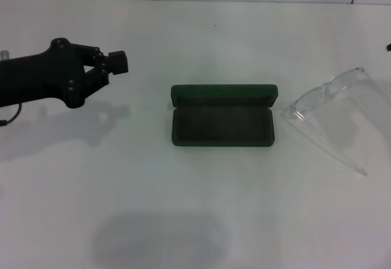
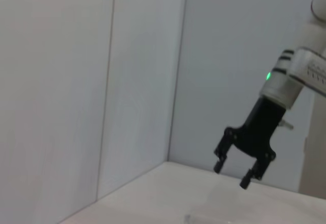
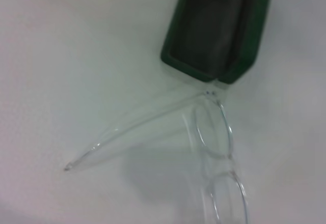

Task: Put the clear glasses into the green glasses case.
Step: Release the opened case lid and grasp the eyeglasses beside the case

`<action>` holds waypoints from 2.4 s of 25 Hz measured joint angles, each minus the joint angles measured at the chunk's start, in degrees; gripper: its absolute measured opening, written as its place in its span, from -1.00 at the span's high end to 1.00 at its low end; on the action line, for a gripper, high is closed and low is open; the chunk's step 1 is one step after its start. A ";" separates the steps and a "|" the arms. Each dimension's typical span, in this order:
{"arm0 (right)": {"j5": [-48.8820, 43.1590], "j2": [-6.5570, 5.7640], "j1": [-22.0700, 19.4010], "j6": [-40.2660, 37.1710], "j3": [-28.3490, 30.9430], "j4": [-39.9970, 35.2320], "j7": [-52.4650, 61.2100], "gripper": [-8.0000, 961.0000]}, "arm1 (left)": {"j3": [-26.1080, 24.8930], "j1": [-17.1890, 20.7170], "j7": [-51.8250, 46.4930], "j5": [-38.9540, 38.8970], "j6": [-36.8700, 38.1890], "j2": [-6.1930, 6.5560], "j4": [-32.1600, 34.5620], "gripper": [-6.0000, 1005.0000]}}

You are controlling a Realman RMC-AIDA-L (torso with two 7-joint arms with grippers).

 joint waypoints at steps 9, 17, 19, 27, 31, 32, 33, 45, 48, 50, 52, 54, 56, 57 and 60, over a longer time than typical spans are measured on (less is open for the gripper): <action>-0.84 2.41 4.42 6.35 -1.34 11.52 -8.16 -0.22 | 0.00 1.78 1.08 -0.98 -0.78 -3.24 -3.41 0.91; -2.28 3.23 8.35 12.76 -4.38 22.00 -8.73 -0.22 | 0.00 2.02 2.55 -1.02 -1.00 -3.89 -3.45 0.91; -2.29 3.20 9.57 14.05 -4.46 24.27 -8.73 -0.22 | 0.00 2.19 2.91 -0.86 -1.03 -3.88 -3.51 0.91; -1.84 3.10 13.18 18.13 -4.29 31.86 -9.20 -0.20 | 0.00 2.08 3.44 -0.75 -1.07 -3.73 -3.28 0.91; -1.93 3.01 14.45 19.51 -4.09 35.24 -9.21 -0.18 | 0.00 1.85 3.46 -0.72 -1.07 -3.65 -3.24 0.91; -1.95 3.01 14.76 19.90 -4.14 36.05 -9.22 -0.17 | 0.00 1.85 3.46 -0.72 -1.07 -3.65 -3.24 0.91; -1.99 3.00 14.91 20.18 -4.19 36.48 -9.22 -0.17 | 0.00 1.85 3.47 -0.72 -1.07 -3.64 -3.26 0.92; -2.50 2.91 16.01 23.50 -4.21 40.57 -9.27 0.07 | 0.00 2.19 4.14 -0.71 -1.07 -3.86 -3.20 0.92; -2.55 2.91 16.16 23.90 -4.23 41.47 -9.28 0.09 | 0.00 2.19 4.19 -0.71 -1.07 -3.99 -3.19 0.92; -2.58 2.91 16.34 24.21 -4.19 42.06 -9.28 0.08 | 0.00 2.22 4.20 -0.71 -1.07 -4.04 -3.19 0.92; -2.62 2.91 16.49 24.46 -4.16 42.54 -9.28 0.08 | 0.00 2.27 4.23 -0.72 -1.07 -4.11 -3.19 0.92; -2.66 2.91 16.56 24.71 -4.08 42.93 -9.20 0.08 | 0.00 2.34 4.26 -0.72 -1.07 -4.18 -3.19 0.92; -2.68 2.91 16.65 24.94 -4.00 43.22 -8.95 0.08 | 0.00 2.43 4.31 -0.72 -1.07 -4.20 -3.19 0.92; -2.71 2.92 16.69 25.11 -3.94 43.31 -8.74 0.08 | 0.00 2.49 4.33 -0.72 -1.07 -4.22 -3.19 0.92; -2.77 2.97 16.70 25.20 -3.93 43.35 -8.17 0.14 | 0.00 2.69 4.38 -0.72 -1.07 -4.30 -3.13 0.92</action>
